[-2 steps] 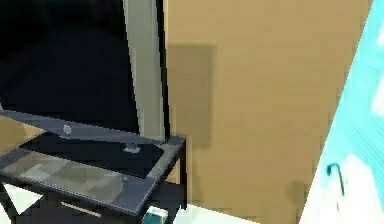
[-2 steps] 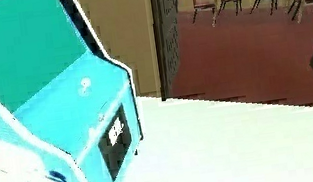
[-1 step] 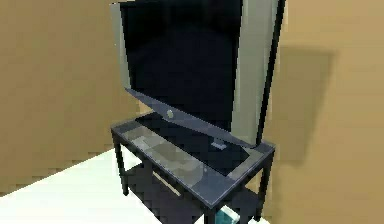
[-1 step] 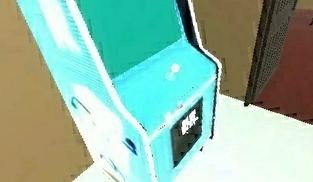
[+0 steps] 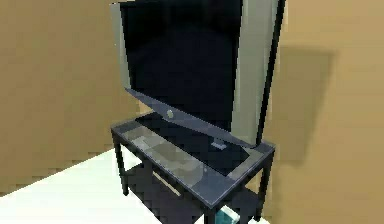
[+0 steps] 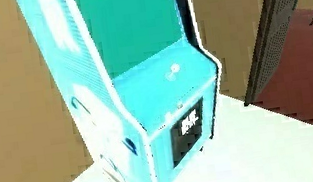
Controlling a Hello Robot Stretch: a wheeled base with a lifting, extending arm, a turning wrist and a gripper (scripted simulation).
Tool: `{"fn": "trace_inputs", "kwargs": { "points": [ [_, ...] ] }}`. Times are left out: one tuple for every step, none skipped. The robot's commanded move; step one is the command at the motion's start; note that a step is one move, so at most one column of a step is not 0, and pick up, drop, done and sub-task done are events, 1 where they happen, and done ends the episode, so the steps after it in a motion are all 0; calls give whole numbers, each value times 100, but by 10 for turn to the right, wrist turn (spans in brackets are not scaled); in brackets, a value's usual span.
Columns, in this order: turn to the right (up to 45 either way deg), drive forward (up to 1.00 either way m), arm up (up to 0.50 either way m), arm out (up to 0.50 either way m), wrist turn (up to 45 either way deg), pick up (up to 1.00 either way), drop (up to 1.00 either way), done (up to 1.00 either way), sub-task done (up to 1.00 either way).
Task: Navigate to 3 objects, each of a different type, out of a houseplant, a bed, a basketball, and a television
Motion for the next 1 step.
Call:
{"fn": "trace_inputs", "kwargs": {
  "points": [
    [-450,0,0,0,0,0,0,0,0]
  ]
}}
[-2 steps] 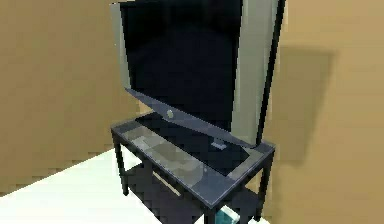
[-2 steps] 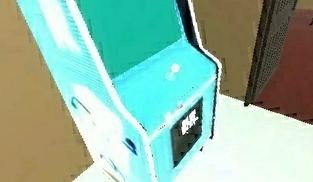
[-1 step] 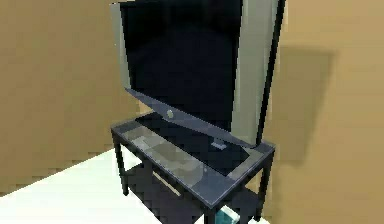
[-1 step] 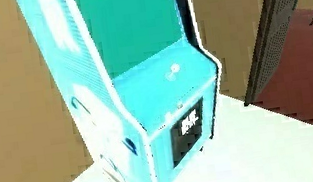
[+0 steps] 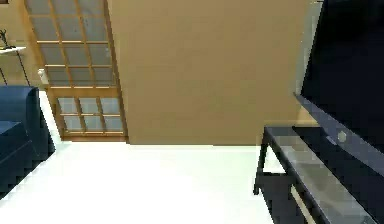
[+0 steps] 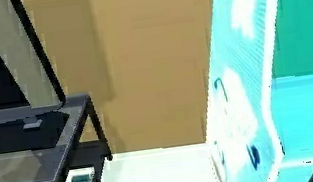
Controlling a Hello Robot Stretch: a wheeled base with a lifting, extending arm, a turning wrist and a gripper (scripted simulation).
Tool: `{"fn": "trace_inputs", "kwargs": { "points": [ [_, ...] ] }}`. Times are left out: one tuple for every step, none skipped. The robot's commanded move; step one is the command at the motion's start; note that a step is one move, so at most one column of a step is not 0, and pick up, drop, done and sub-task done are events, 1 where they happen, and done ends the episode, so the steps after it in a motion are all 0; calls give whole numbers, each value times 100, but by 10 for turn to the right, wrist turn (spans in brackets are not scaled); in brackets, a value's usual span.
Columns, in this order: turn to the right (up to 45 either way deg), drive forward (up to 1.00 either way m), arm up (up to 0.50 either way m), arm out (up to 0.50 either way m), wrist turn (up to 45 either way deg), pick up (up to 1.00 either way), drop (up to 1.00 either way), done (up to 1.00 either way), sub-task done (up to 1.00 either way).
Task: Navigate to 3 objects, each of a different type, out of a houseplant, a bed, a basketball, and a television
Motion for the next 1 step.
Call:
{"fn": "trace_inputs", "kwargs": {
  "points": [
    [-450,0,0,0,0,0,0,0,0]
  ]
}}
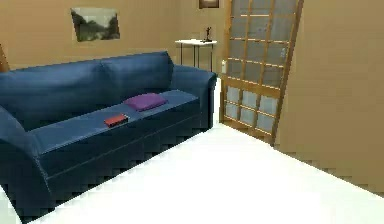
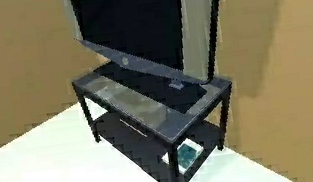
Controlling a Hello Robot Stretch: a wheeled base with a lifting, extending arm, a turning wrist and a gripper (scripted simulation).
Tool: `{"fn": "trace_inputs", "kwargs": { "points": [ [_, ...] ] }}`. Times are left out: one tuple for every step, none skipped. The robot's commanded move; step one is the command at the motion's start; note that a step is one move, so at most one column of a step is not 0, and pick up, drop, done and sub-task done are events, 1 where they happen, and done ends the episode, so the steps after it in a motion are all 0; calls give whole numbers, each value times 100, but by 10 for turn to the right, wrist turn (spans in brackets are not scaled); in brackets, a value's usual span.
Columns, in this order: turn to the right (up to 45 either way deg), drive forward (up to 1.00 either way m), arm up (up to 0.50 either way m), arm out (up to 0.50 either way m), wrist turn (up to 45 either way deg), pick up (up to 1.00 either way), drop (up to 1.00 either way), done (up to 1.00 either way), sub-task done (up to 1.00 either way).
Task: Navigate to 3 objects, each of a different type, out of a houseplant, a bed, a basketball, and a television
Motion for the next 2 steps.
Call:
{"fn": "trace_inputs", "kwargs": {
  "points": [
    [-450,0,0,0,0,0,0,0,0],
    [-300,0,0,0,0,0,0,0,0]
  ]
}}
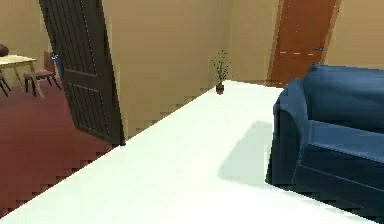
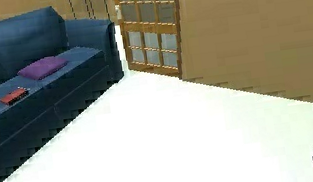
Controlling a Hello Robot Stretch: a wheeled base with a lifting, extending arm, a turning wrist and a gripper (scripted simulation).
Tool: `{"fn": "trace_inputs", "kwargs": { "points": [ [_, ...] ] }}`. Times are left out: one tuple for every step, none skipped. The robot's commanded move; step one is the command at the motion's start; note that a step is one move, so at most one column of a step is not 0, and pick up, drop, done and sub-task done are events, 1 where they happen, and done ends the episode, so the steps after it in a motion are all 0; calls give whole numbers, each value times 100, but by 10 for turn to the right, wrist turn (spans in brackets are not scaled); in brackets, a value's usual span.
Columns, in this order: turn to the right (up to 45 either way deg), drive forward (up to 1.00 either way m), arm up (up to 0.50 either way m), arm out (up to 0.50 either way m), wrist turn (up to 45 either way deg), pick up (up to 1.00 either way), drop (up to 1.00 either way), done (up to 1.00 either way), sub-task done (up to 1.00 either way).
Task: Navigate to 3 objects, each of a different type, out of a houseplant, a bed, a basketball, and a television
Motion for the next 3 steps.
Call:
{"fn": "trace_inputs", "kwargs": {
  "points": [
    [0,100,0,0,0,0,0,0,0],
    [0,55,0,0,0,0,0,0,0],
    [210,0,0,0,0,0,0,0,0]
  ]
}}
